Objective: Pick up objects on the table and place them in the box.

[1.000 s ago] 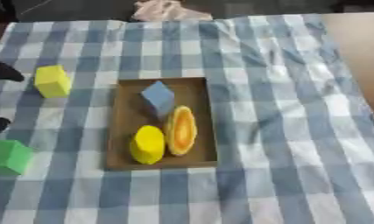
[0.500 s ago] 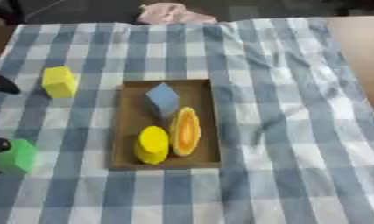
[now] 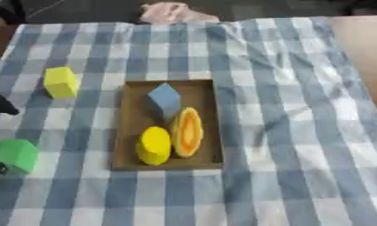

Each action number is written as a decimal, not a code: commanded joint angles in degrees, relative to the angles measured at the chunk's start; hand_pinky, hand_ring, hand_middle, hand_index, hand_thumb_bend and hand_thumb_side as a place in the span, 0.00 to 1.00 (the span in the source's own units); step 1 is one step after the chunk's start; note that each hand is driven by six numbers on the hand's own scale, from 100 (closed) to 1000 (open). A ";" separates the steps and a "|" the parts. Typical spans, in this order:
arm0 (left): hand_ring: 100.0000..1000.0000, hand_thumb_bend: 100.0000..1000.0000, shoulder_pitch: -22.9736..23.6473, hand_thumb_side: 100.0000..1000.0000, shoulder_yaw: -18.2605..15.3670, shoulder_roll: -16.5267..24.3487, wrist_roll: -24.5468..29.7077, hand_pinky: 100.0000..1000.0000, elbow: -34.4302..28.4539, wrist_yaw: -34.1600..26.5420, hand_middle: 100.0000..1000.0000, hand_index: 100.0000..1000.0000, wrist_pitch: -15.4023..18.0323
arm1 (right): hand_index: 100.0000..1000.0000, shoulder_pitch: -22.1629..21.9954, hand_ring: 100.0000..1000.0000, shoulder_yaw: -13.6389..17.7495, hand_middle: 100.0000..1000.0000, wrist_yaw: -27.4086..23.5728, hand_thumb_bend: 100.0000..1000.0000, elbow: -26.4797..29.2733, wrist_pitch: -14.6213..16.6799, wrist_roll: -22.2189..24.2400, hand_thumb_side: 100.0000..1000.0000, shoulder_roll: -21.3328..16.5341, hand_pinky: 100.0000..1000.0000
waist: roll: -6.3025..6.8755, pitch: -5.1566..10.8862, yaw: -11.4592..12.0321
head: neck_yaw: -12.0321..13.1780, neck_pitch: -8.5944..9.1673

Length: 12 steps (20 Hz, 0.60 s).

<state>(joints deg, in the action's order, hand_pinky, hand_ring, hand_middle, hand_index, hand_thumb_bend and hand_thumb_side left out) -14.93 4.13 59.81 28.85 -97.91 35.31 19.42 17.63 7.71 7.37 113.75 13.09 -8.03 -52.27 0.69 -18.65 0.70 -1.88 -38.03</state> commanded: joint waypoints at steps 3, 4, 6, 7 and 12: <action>0.93 0.52 -0.85 0.59 0.69 1.55 0.52 1.00 2.13 1.38 0.83 0.92 1.02 | 0.83 0.45 0.73 0.67 0.60 -0.20 0.00 0.84 -0.17 0.45 0.40 -0.71 0.85 | 0.04 0.81 -0.21 | 0.56 0.26; 0.93 0.52 -0.94 0.57 0.85 1.51 0.66 1.00 2.49 1.54 0.83 0.92 1.17 | 0.83 0.45 0.73 0.68 0.60 -0.23 0.00 0.84 -0.22 0.49 0.40 -0.60 0.85 | 0.05 0.76 -0.24 | 0.65 0.27; 0.93 0.50 -1.03 0.53 1.15 1.42 0.98 1.00 3.07 1.79 0.83 0.92 1.51 | 0.83 0.42 0.73 0.70 0.60 -0.30 0.00 0.84 -0.36 0.59 0.40 -0.40 0.85 | 0.08 0.67 -0.30 | 0.80 0.28; 0.93 0.50 -1.02 0.52 1.26 1.36 1.14 1.00 3.26 1.79 0.83 0.92 1.70 | 0.83 0.39 0.73 0.71 0.60 -0.32 0.00 0.84 -0.43 0.64 0.39 -0.33 0.85 | 0.09 0.63 -0.32 | 0.84 0.27; 0.92 0.48 -1.17 0.37 1.65 1.15 2.25 0.99 3.99 1.55 0.82 0.92 2.29 | 0.82 0.30 0.73 0.73 0.60 -0.58 0.00 0.84 -0.78 0.95 0.40 0.13 0.85 | 0.17 0.54 -0.37 | 1.08 0.30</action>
<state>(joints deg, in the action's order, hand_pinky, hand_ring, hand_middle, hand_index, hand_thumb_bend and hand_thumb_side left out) -15.37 6.19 59.44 30.74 -93.87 36.89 21.56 17.59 7.71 7.12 113.75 12.33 -7.25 -51.04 0.78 -19.03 0.37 -1.01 -38.03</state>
